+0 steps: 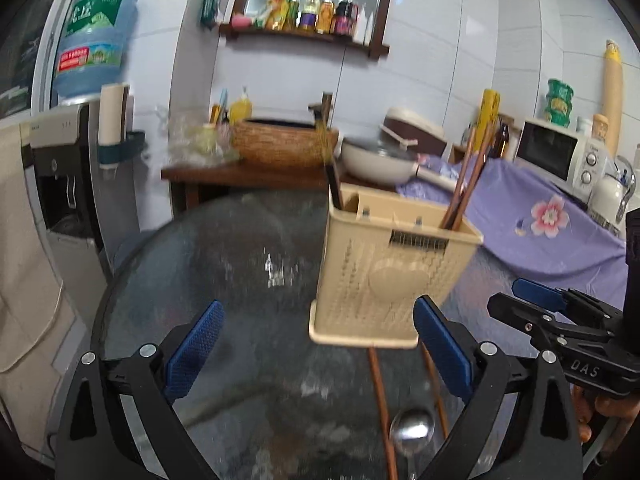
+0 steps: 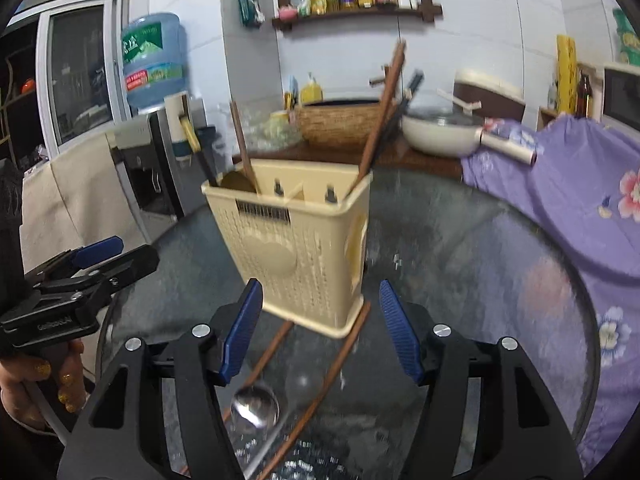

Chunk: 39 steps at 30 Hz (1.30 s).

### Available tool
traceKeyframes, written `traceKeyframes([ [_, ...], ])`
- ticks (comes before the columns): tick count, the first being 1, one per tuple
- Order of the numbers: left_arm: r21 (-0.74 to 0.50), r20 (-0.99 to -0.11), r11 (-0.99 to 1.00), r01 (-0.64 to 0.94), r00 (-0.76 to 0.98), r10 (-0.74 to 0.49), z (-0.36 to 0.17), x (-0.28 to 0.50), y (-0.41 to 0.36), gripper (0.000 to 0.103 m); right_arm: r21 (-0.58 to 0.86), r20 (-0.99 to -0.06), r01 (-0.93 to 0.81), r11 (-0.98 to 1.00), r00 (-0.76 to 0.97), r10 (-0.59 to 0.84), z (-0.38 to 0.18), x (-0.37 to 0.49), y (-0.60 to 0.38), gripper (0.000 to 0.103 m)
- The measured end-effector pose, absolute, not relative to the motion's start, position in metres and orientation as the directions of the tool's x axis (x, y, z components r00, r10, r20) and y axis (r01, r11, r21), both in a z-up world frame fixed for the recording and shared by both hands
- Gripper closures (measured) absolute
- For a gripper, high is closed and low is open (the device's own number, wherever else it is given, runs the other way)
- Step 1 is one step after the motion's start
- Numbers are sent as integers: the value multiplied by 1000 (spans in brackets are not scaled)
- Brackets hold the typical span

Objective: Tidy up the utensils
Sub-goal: 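Move both open tools down to the remaining wooden chopsticks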

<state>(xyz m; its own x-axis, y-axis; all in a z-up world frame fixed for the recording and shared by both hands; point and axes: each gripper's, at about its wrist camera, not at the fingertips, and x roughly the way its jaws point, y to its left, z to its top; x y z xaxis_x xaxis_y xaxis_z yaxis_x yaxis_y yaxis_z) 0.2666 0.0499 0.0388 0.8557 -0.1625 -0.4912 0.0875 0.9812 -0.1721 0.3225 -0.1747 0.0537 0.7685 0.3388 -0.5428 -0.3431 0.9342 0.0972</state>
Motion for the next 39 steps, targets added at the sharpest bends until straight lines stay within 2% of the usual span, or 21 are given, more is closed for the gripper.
traceKeyframes([
  [8,-155,-611,983,97,772,-173,-6,252,48,10,137,-665,-286,948,683,302,1,319,-188,42],
  [17,-142,-673,983,114,717,-180,-32,245,42,12,128,-732,-266,956,625,272,-29,318,-191,42],
  [26,-120,-721,983,137,669,-181,-48,247,36,25,90,-769,-268,959,593,238,-41,323,-185,42],
  [33,-122,-737,983,135,651,-181,-50,257,34,40,185,-783,-206,961,560,270,-41,359,-193,56],
  [39,-129,-744,982,137,641,-188,-51,265,32,46,229,-785,-167,959,550,283,-40,386,-190,69],
])
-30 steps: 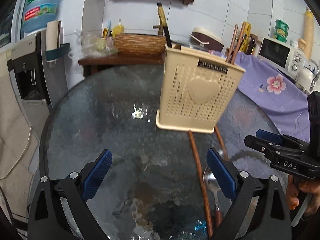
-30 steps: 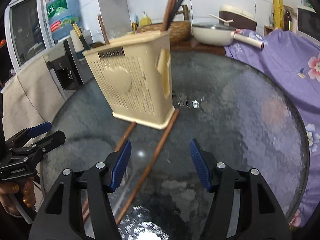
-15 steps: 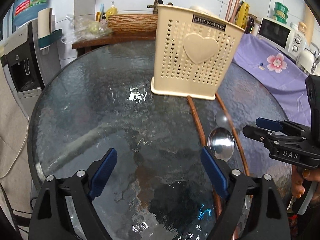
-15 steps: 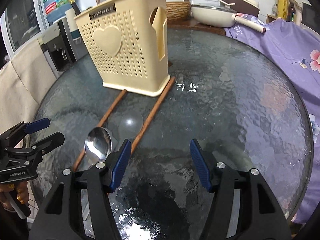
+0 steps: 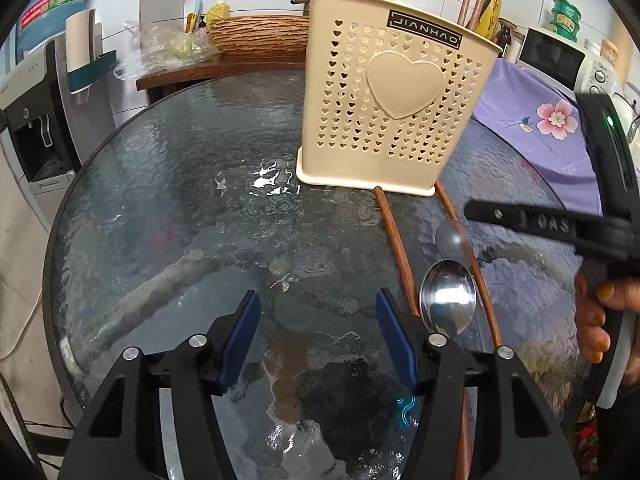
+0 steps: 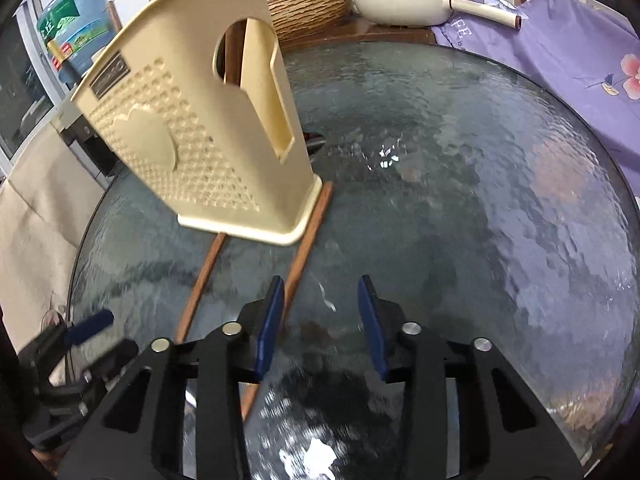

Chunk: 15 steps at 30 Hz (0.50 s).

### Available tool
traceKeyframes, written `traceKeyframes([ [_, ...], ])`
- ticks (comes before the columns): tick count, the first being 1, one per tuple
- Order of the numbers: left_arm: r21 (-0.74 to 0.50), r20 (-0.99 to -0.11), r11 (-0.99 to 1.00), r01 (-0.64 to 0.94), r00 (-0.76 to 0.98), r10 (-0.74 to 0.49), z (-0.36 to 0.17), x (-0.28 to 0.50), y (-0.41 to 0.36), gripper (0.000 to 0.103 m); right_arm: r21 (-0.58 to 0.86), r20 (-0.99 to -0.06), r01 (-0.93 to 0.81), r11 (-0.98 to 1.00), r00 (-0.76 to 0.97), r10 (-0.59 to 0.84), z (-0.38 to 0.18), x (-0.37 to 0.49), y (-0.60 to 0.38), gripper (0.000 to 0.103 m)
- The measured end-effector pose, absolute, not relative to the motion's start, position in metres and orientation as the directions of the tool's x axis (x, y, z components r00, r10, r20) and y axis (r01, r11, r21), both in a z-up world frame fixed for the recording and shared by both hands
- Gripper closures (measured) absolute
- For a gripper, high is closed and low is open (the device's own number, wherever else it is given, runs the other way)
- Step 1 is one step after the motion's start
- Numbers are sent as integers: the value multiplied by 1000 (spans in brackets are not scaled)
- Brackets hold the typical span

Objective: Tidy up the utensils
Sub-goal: 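Move both open tools down to the remaining wooden chopsticks, then grasp a wooden chopstick with the right tool while the left tool grasps the other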

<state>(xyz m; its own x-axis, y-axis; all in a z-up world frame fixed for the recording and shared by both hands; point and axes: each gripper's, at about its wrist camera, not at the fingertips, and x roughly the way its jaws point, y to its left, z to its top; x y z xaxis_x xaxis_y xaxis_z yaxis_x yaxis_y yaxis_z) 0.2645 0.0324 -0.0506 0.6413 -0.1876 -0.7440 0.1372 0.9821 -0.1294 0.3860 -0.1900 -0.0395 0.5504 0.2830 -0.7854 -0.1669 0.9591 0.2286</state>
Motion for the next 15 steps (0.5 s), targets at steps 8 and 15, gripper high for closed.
traceKeyframes([
  [8,-129,-745,982,141,640,-189,-50,271,27,49,176,-801,-135,975,557,222,-47,404,-176,81],
  [15,-128,-744,981,147,639,-194,-45,286,24,49,122,-805,-148,981,563,186,-50,399,-168,92],
])
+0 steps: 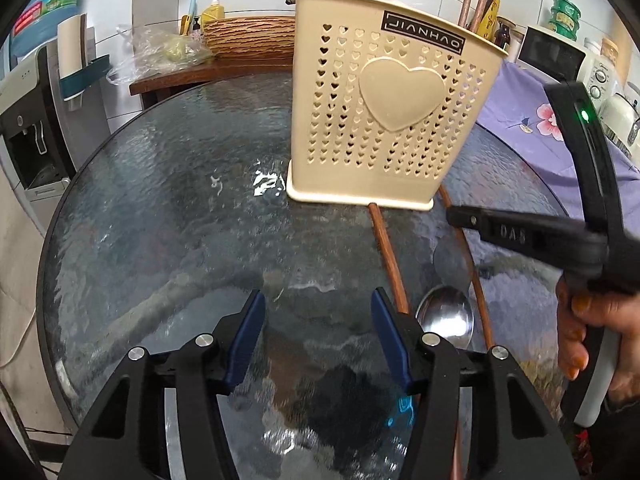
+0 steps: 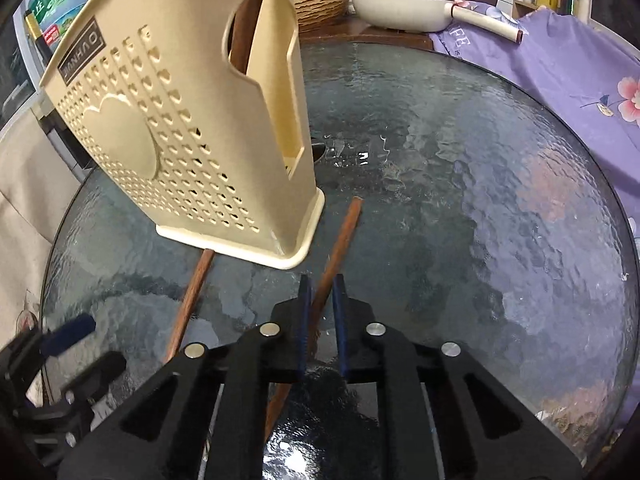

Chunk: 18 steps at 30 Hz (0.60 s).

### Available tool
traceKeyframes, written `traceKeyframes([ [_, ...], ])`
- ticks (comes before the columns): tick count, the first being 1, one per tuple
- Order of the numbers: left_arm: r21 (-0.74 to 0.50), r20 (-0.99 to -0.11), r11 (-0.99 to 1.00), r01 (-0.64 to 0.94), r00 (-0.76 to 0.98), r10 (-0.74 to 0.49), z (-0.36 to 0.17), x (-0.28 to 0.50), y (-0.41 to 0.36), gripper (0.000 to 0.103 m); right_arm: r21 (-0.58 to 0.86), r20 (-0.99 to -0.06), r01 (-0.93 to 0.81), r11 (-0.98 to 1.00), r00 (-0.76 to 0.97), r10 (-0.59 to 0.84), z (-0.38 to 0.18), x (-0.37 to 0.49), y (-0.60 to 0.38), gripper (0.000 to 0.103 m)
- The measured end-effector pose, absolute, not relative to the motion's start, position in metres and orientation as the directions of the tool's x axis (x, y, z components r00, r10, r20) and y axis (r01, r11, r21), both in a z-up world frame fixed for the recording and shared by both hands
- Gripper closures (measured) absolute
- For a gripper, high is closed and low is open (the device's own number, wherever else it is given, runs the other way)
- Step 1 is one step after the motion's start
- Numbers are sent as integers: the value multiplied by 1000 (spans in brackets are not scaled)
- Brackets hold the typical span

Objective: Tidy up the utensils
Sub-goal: 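Grasp a wooden chopstick with the right tool while the left tool grasps the other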

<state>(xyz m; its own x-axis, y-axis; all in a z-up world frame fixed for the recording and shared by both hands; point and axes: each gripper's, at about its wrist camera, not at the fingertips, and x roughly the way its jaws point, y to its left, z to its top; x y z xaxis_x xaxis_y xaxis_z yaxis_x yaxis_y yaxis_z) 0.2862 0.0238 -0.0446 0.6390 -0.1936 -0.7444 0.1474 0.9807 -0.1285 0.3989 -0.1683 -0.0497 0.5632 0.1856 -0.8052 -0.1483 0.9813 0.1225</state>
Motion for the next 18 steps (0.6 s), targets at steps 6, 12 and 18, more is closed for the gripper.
traceKeyframes([
  [6,-115,-761,975,191,614,-210,-41,311,9,52,131,-814,-178,975,542,209,-50,393,-179,92],
  [12,-107,-786,967,233,575,-225,-43,337,-10,55,136,-819,-189,973,531,218,-48,393,-193,93],
  [18,-105,-802,965,241,553,-225,-51,347,-22,64,105,-816,-199,974,542,199,-46,389,-190,93],
])
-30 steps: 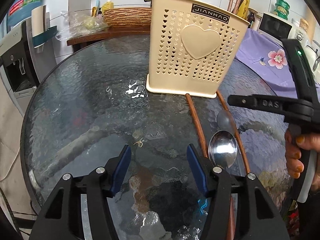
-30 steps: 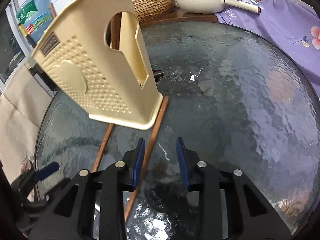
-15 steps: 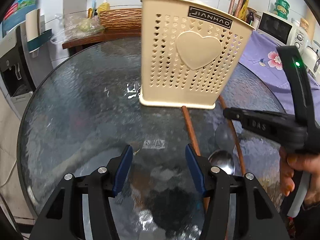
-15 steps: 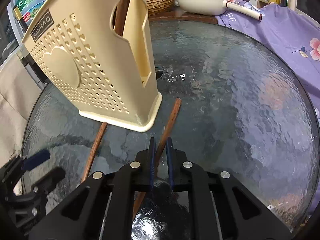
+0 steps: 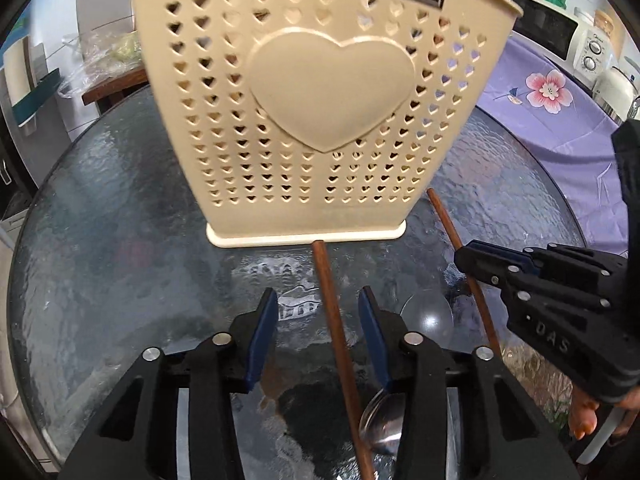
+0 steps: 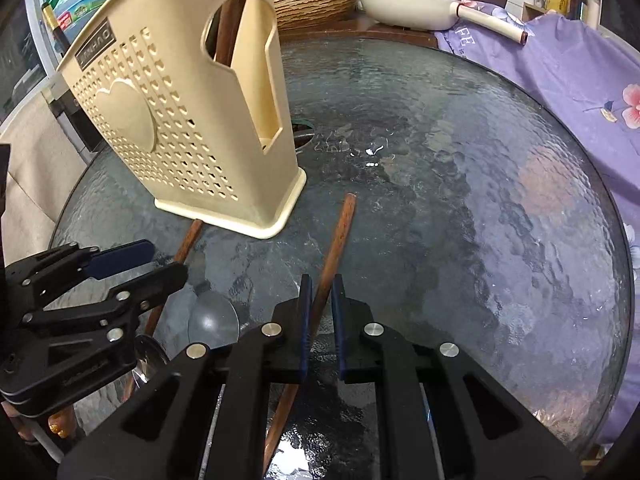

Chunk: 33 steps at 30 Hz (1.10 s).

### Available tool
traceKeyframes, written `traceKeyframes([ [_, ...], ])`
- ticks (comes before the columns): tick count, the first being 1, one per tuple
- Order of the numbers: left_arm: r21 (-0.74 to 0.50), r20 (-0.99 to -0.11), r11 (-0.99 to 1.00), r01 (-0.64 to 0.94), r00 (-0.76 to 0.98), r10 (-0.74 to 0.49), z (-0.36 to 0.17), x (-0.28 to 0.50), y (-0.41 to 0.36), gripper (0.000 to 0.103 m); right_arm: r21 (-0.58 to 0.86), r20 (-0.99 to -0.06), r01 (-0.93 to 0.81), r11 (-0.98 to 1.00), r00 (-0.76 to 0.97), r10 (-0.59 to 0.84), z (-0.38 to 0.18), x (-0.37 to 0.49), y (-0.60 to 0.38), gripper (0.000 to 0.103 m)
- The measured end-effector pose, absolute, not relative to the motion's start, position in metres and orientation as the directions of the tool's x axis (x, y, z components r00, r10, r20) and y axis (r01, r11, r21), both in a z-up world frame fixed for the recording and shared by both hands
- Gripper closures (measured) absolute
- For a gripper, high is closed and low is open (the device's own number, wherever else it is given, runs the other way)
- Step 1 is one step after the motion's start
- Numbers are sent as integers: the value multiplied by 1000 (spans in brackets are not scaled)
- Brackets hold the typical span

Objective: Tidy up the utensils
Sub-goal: 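Grasp a wooden chopstick with the right tool while the left tool grasps the other, then lift both wooden chopsticks up over the cream holder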

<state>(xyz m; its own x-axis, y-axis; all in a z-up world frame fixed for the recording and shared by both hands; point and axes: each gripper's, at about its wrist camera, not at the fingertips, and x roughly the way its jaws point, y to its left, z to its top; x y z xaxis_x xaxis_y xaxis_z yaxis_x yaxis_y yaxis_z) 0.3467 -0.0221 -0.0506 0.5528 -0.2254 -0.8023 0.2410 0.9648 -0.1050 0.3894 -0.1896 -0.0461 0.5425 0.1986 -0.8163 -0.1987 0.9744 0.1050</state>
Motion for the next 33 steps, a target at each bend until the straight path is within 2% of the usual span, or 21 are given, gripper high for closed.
traceKeyframes([
  [5,-60,-804,968,242,563,-190,-53,344,-31,73,95,-818,-202,975,542,192,-46,385,-187,93],
  [9,-1,-800,969,247,581,-149,-54,338,-31,86,67,-823,-203,977,543,169,-45,382,-181,93],
  [12,-8,-802,969,245,577,-152,-54,337,-26,90,57,-827,-195,979,540,156,-45,380,-178,93],
  [19,-3,-803,971,240,578,-146,-53,337,-20,93,1,-829,-197,980,548,112,-45,381,-169,92],
  [23,-23,-799,974,223,582,-152,-53,338,-19,93,16,-822,-189,982,557,121,-45,377,-170,93],
  [33,-134,-750,974,182,624,-220,-34,328,-1,96,208,-761,-180,961,588,275,-35,370,-200,96],
])
